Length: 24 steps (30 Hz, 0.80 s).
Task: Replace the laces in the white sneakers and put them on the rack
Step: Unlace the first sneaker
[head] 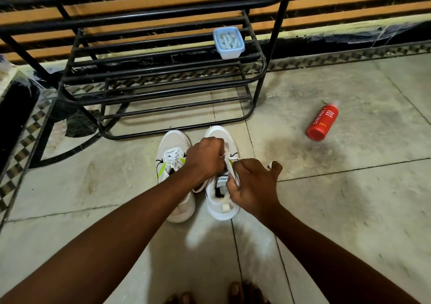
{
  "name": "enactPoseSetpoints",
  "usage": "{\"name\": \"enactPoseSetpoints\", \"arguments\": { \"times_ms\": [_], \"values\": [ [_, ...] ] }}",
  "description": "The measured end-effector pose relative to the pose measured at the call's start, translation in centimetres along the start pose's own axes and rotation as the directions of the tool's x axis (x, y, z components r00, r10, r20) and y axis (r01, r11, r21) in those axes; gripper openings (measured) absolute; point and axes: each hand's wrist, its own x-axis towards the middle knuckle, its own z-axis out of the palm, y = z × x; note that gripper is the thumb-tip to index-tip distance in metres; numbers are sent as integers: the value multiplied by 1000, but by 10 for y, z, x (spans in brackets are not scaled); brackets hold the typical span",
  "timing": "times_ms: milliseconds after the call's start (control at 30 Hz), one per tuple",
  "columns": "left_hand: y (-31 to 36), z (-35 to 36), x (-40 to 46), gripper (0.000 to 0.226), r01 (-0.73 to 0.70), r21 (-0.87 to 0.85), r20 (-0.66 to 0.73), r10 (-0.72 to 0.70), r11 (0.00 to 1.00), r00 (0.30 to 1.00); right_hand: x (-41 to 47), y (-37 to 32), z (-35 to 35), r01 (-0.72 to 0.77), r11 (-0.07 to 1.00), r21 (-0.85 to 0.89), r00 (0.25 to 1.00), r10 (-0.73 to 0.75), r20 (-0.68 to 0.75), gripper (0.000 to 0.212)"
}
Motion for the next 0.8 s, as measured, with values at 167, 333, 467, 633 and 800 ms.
{"name": "enactPoseSetpoints", "arguments": {
  "times_ms": [167,333,467,633,800],
  "values": [
    [-2,9,1,17,-123,81,-55,128,989,990,-7,0,3,-115,992,-59,982,122,141,33],
    [-8,8,-1,17,-158,55,-64,161,986,985,-11,-8,6,-146,988,-52,975,152,162,38],
    [-23,15,1,4,-92,-155,-111,75,984,991,-8,-9,6,-71,997,-39,981,77,177,46],
    [-29,16,3,14,197,-748,-92,-393,634,915,-7,-11,12,-15,993,115,987,-3,159,45],
    [-26,4,5,18,260,-853,99,-350,452,932,-2,-11,9,-44,983,177,984,11,180,46]
  ]
}}
